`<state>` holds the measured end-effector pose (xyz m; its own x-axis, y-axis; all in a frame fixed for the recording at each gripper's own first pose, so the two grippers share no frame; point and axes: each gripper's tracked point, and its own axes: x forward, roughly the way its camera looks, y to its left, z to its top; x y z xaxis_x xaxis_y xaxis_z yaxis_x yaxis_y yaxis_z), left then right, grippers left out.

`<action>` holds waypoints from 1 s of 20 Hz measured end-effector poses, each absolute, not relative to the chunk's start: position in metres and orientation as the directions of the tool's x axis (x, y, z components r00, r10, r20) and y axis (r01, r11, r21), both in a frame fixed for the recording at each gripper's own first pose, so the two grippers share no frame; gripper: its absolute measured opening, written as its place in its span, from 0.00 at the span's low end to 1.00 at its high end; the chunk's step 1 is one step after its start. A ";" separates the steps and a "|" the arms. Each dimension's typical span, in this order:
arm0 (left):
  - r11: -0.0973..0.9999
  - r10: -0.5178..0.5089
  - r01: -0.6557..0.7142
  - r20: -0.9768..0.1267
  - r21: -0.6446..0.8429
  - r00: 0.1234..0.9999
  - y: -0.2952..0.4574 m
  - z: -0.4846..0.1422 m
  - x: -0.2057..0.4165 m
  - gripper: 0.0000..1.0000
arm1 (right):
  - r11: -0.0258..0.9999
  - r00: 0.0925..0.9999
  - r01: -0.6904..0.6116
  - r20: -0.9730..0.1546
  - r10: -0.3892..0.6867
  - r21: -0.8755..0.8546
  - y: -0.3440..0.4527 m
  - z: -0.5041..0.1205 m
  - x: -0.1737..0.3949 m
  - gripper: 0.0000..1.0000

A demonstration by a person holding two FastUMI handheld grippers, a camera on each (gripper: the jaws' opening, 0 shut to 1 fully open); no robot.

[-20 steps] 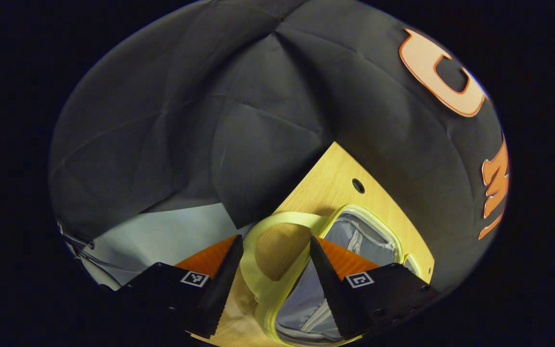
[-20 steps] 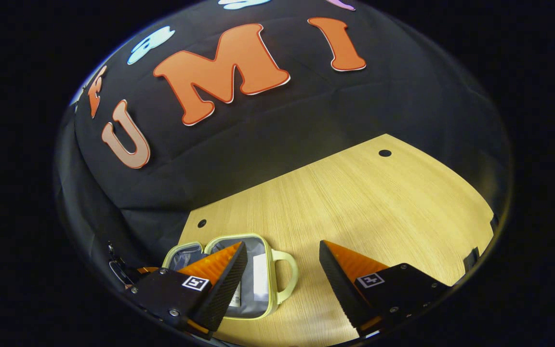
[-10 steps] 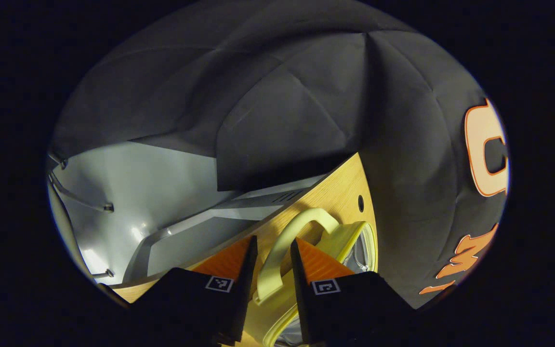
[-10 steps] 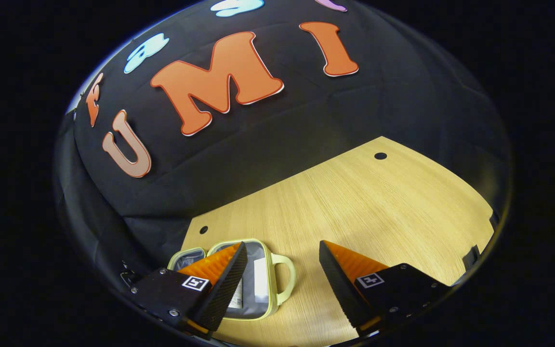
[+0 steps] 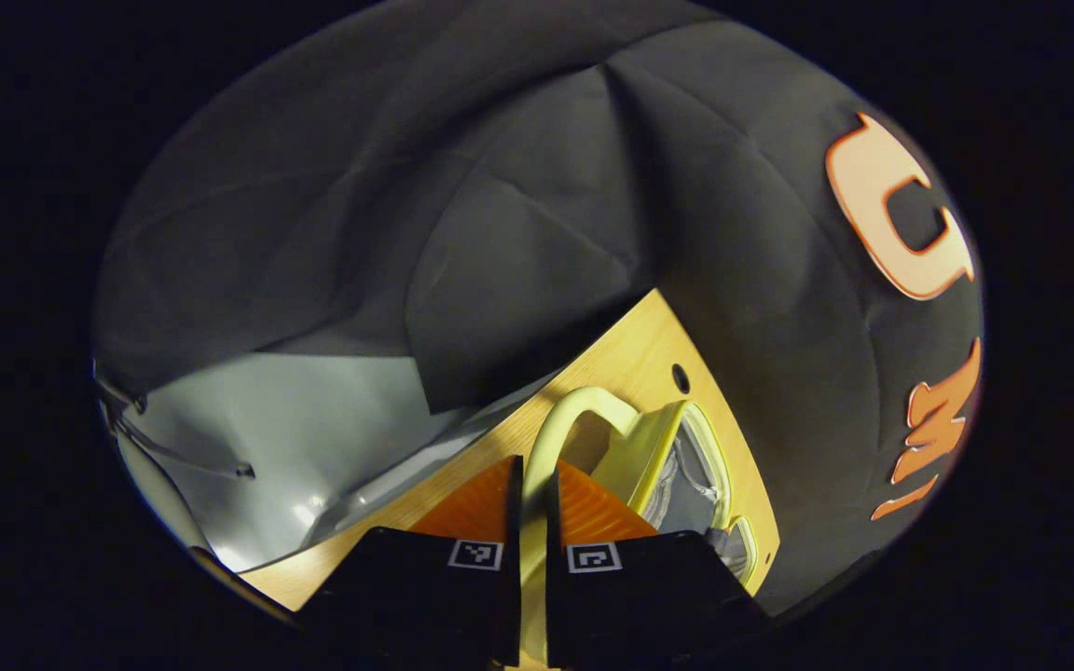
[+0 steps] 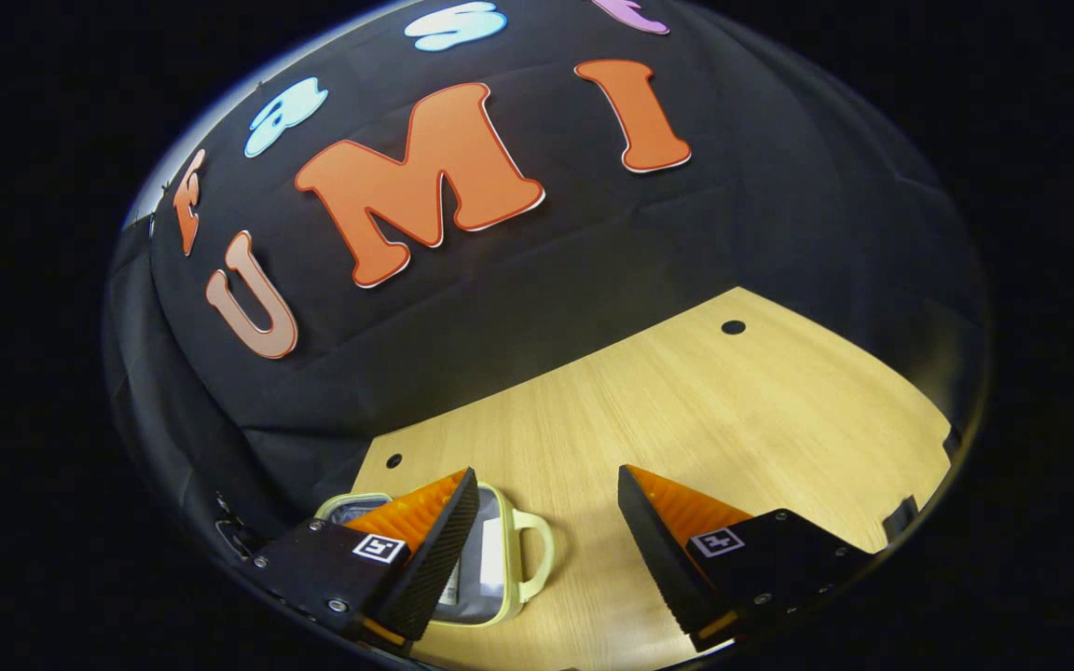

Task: First open the suitcase, pack the skin care products into it, and then close the suitcase.

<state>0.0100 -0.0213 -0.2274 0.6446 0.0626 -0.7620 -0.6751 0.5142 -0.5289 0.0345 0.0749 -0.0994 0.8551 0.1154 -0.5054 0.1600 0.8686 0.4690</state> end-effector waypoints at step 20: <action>0.898 0.183 -0.365 -0.546 -0.246 0.817 -0.120 -0.023 0.050 0.04 | 0.919 0.941 0.026 -0.320 0.110 0.393 0.048 -0.053 0.042 0.95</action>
